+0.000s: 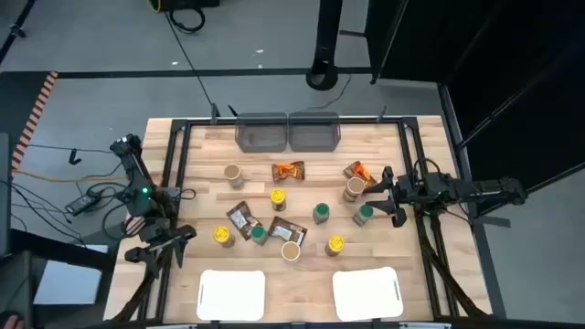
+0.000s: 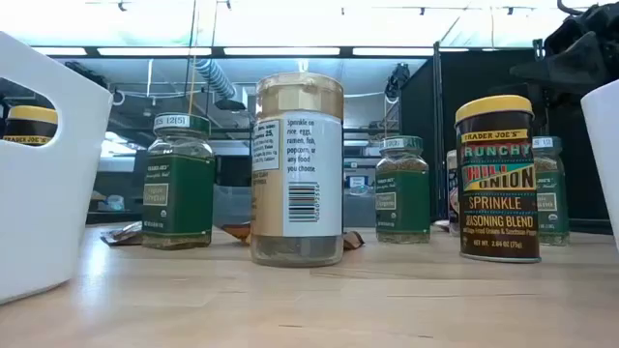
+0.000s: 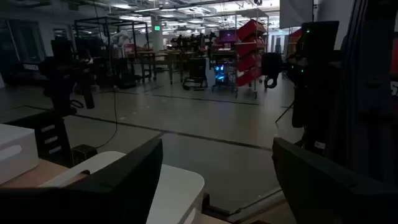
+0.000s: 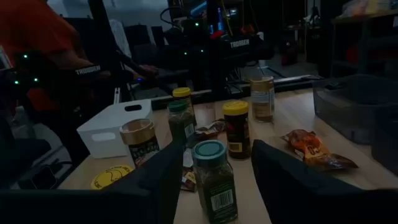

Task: Sort spices by type
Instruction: Put the top left golden seasoning bottle into the left black bin

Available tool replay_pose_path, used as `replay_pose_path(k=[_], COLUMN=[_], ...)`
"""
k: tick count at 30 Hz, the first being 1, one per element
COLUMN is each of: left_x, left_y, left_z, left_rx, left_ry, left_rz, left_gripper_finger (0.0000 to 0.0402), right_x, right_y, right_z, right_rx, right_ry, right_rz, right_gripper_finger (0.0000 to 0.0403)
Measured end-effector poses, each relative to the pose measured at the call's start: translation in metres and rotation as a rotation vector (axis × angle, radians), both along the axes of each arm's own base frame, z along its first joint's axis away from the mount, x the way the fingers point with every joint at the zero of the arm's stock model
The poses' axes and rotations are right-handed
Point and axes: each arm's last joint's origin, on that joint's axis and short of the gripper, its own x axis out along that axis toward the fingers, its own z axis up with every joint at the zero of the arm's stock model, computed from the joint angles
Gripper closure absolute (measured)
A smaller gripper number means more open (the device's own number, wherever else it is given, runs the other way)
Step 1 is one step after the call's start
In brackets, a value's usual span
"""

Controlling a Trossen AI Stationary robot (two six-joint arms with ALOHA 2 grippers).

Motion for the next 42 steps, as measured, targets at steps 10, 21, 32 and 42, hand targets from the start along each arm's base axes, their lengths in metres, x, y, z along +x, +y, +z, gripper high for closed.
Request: replay_pose_path(k=[10, 21, 32, 42], left_x=[0.0, 0.0, 0.0, 0.001], left_y=[0.0, 0.0, 0.0, 0.006], left_z=[0.0, 0.0, 0.0, 0.024], left_rx=[0.0, 0.0, -0.003, -0.405], left_ry=[0.0, 0.0, 0.002, 0.209], left_rz=[0.0, 0.0, 0.003, 0.069], left_gripper_finger=[0.0098, 0.0098, 0.0098, 0.0098], right_x=[0.0, 0.0, 0.0, 0.0], right_y=[0.0, 0.0, 0.0, 0.0], right_z=[0.0, 0.0, 0.0, 0.0], right_rx=[0.0, 0.0, 0.0, 0.0], right_ry=[0.0, 0.0, 0.0, 0.0], right_rz=[0.0, 0.0, 0.001, 0.0], right_gripper_finger=[0.0204, 0.0205, 0.0205, 0.0204])
